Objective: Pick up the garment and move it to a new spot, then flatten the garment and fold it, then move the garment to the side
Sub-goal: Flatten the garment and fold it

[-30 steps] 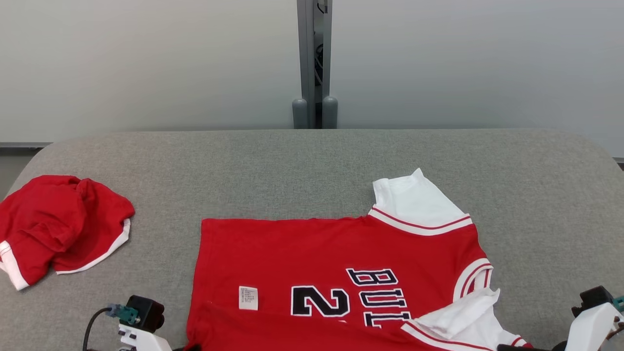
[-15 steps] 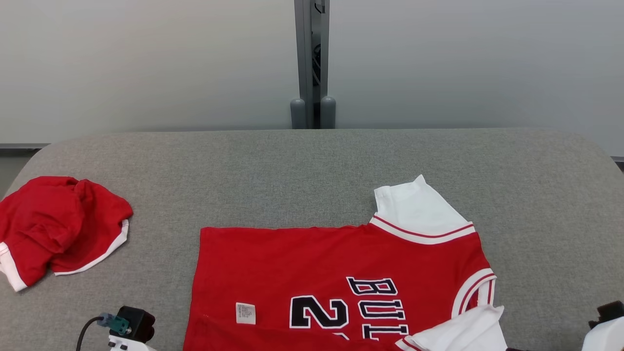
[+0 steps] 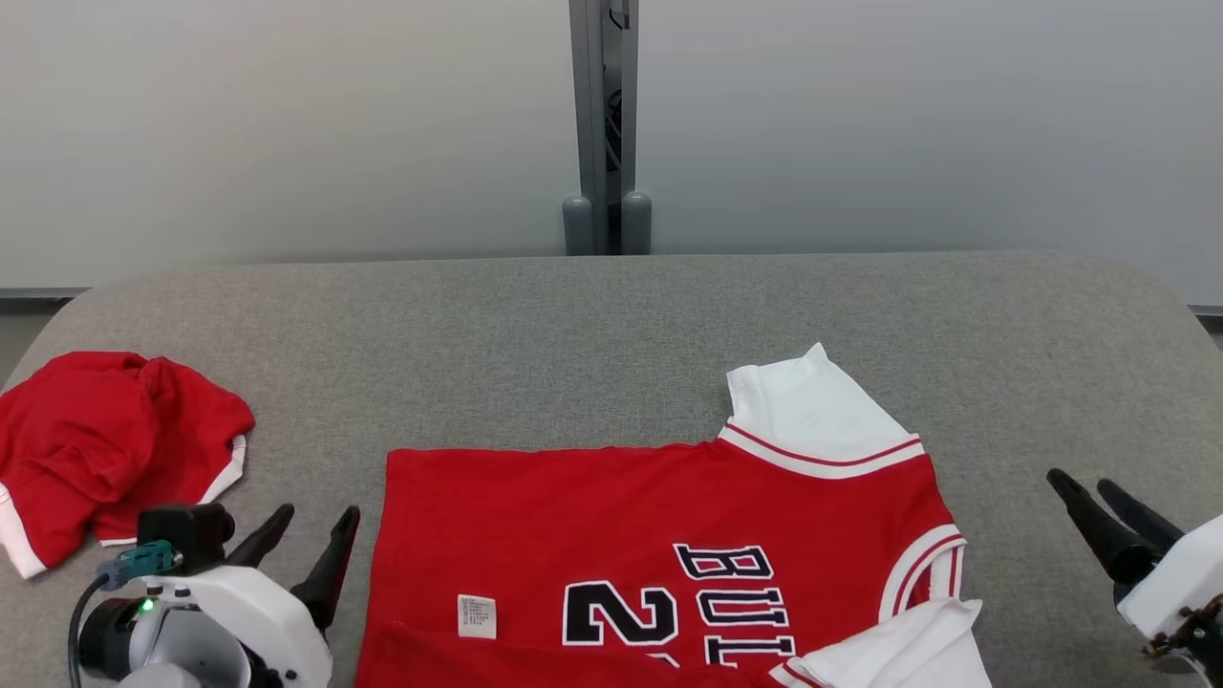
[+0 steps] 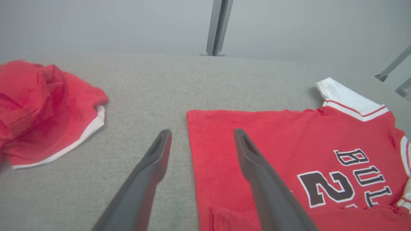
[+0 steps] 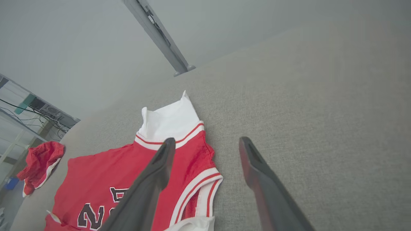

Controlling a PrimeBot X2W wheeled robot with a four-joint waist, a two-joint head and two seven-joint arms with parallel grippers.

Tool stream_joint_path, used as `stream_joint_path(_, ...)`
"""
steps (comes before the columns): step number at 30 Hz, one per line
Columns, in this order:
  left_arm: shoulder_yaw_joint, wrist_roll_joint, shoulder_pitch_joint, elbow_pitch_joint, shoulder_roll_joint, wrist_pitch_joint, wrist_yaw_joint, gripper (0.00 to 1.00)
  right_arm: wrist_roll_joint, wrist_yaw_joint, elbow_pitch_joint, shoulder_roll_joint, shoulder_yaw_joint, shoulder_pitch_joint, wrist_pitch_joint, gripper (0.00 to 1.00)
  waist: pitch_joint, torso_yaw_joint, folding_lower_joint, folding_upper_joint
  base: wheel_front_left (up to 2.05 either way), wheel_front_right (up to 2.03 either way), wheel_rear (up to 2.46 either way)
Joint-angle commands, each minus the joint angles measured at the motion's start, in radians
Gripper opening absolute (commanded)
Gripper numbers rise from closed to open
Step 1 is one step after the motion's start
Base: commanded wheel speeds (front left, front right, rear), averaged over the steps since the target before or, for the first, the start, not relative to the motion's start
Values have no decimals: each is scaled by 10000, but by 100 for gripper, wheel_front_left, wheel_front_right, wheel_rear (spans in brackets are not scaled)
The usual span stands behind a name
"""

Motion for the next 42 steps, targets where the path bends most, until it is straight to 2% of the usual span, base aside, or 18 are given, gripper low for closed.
stream_joint_path(1,149,86,-192,101,-218,-497,74,100,-400,19,38,81,-35,-35,-600,100,-16,-25,0,-1,0,0,0)
stream_joint_path(5,327,364,-375,521,-902,-2106,42,100,-2159,19,228,313,130,-272,-2529,100,-44,-65,0,-1,0,0,0)
stream_joint_path(9,330,1059,-650,1165,-1360,-3374,150,100,-3688,19,336,780,-401,-516,-3111,100,-33,-173,0,-1,0,0,0)
stream_joint_path(10,434,1203,-668,1292,-1511,-3520,185,100,-4324,19,200,941,-839,-612,-3122,100,-15,-205,0,-1,0,0,0)
stream_joint_path(13,1224,1396,-694,1235,-2191,-3663,92,100,-6045,19,-326,1771,-2104,-127,-3097,100,44,-244,0,-1,0,0,0)
stream_joint_path(14,2063,2545,-321,835,-2738,-3666,0,100,-7657,17,-999,2507,-3106,407,-3098,100,121,-272,0,-1,0,0,0)
stream_joint_path(20,3180,4781,337,490,-3820,-3662,-300,100,-9418,11,-1625,3984,-4376,1314,-3102,100,223,-253,0,-1,0,0,0)
stream_joint_path(22,3405,5248,538,644,-4123,-3663,-462,100,-9718,11,-1649,4382,-4628,1496,-3101,100,245,-247,0,-1,0,0,0)
stream_joint_path(27,3902,5921,819,950,-4562,-3664,-739,100,-10231,11,-1469,4830,-4753,1659,-3102,100,307,-222,0,-1,0,0,0)
stream_joint_path(28,4105,6119,835,983,-4720,-3665,-929,100,-10271,11,-1288,4933,-4963,1463,-3102,100,429,-110,0,-1,0,0,0)
stream_joint_path(34,4105,6423,517,1008,-4806,-3665,-1183,100,-10292,11,-405,4839,-5079,720,-3103,100,930,243,0,-1,0,0,0)
stream_joint_path(35,4003,6571,289,1039,-4820,-3665,-1309,100,-10164,11,354,4646,-5009,-35,-3104,100,1312,542,0,-1,0,0,0)
stream_joint_path(42,3222,6396,-194,905,-4831,-3666,-1402,100,-9256,11,2903,4094,-4423,-2260,-2943,100,2163,1376,0,-1,0,0,0)
